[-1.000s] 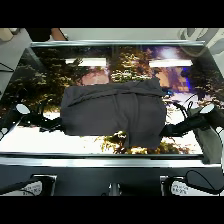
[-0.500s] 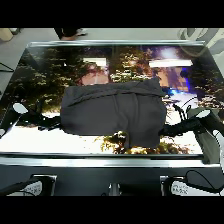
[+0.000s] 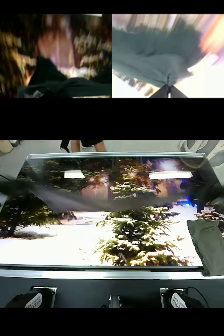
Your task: Fold the shirts.
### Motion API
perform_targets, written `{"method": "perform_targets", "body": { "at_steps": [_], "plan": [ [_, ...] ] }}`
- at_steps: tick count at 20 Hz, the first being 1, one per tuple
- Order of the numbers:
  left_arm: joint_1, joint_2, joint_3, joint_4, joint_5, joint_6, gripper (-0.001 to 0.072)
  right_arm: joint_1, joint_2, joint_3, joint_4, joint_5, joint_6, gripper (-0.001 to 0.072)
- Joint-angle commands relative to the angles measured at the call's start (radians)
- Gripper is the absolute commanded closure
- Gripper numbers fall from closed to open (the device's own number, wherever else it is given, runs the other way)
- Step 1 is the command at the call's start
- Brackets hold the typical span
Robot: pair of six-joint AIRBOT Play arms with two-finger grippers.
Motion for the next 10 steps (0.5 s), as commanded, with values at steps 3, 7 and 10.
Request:
{"method": "perform_targets", "body": {
  "at_steps": [3, 7, 10],
  "plan": [
    [0.001, 0.271, 0.491, 0.117, 0.202, -0.096, 0.0683, 0.000, 0.323, 0.509, -0.263, -0.197, 0.011, 0.0691],
    [0.001, 0.295, 0.498, 0.145, 0.132, -0.123, 0.0682, 0.000, 0.371, 0.509, -0.267, -0.187, 0.032, 0.0691],
    [0.001, 0.256, 0.498, 0.148, 0.086, -0.122, 0.0682, 0.000, 0.340, 0.509, -0.269, -0.155, 0.034, 0.0691]
  ]
}}
